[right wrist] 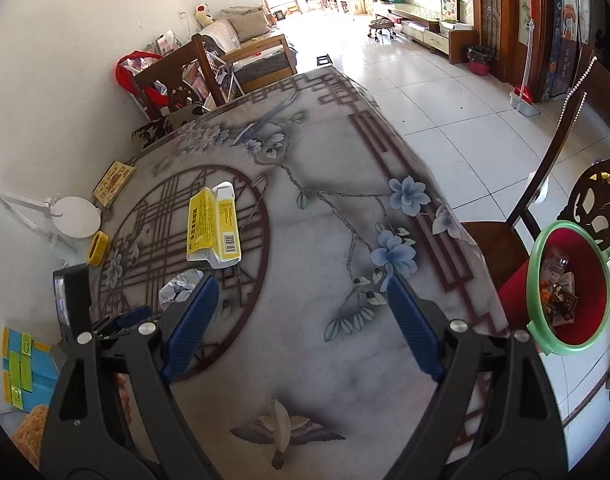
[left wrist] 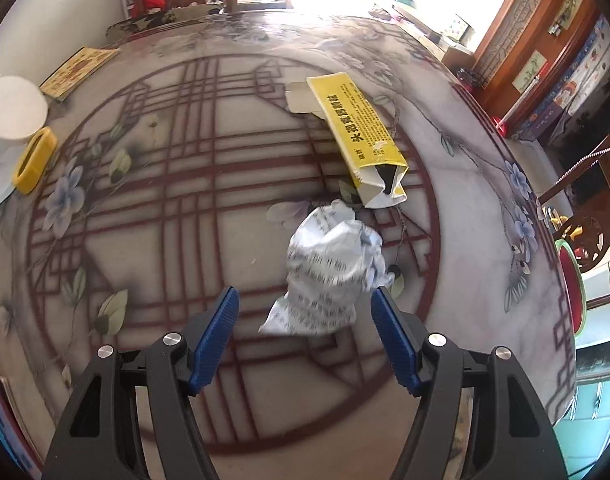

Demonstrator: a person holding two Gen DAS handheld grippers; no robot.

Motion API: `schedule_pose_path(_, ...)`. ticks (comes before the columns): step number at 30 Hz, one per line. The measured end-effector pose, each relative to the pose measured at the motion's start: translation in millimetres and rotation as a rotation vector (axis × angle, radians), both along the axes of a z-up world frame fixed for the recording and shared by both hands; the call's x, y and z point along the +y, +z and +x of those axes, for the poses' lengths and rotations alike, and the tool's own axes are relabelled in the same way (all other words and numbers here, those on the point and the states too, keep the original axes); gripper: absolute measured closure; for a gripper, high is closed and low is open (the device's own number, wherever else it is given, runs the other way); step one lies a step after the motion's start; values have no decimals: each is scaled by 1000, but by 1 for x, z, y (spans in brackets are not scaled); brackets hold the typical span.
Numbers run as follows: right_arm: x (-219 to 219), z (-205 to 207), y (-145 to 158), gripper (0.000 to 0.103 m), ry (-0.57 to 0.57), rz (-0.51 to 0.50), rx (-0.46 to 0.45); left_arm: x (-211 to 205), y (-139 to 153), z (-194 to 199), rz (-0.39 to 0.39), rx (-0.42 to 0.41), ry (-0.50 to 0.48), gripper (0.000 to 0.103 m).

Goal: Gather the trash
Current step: 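Grasp the yellow medicine box with the right tool while the left tool grasps the crumpled paper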

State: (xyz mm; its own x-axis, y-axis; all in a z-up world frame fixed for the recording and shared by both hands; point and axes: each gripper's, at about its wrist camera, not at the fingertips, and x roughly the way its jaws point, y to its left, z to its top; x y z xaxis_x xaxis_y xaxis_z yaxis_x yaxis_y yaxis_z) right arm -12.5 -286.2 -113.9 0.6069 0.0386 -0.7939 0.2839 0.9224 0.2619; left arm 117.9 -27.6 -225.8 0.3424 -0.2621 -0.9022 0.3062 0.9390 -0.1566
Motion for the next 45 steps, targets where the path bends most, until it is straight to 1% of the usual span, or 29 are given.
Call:
schedule_pose_path(3, 6, 3, -2, 19, 3, -7, 16, -9, -5, 9, -26, 10, -30, 40)
schedule_pose_path(4, 9, 5, -2, 19, 6, -10, 22, -10, -8, 12, -42, 24, -38, 52)
schedule_pose_path(5, 12, 8, -3, 19, 13, -14, 28, -10, -10, 13, -57, 38, -39, 61)
schedule_pose_path(8, 25, 19, -4, 19, 44, -29, 45, -4, -9, 15, -71, 44, -34, 65)
schedule_pose_path(13, 45, 46, -6, 19, 110, -26, 61, 22, -2, 11, -108, 55, 9, 66)
schedule_pose_path(16, 59, 77, -13, 18, 159, -22, 85, 42, 5, 8, -114, 42, 42, 66)
schedule_pose_path(20, 73, 125, -33, 18, 203, 24, 127, 68, 12, 7, -100, 20, 90, 66)
schedule_pose_path(24, 95, 174, -57, 18, 251, -14, 176, 85, 13, 9, -78, 9, 120, 65)
schedule_pose_path(27, 107, 206, -81, 18, 269, -36, 230, 95, 8, 11, -67, 17, 139, 65)
schedule_pose_path(32, 124, 236, -113, 18, 305, -119, 302, 105, 1, 11, -64, 34, 159, 65)
schedule_pose_path(34, 128, 240, -123, 31, 326, -128, 324, 107, 0, 12, -65, 37, 166, 65)
schedule_pose_path(36, 131, 241, -131, 55, 344, -124, 346, 108, -1, 13, -66, 39, 173, 65)
schedule_pose_path(37, 131, 241, -132, 58, 347, -119, 345, 108, -2, 13, -66, 39, 175, 65)
schedule_pose_path(38, 130, 240, -131, 63, 348, -120, 334, 109, -2, 14, -65, 38, 178, 65)
schedule_pose_path(41, 129, 236, -122, 63, 357, -99, 307, 108, -3, 14, -60, 40, 180, 65)
schedule_pose_path(45, 127, 220, -100, 63, 368, -50, 241, 107, -5, 16, -49, 44, 179, 62)
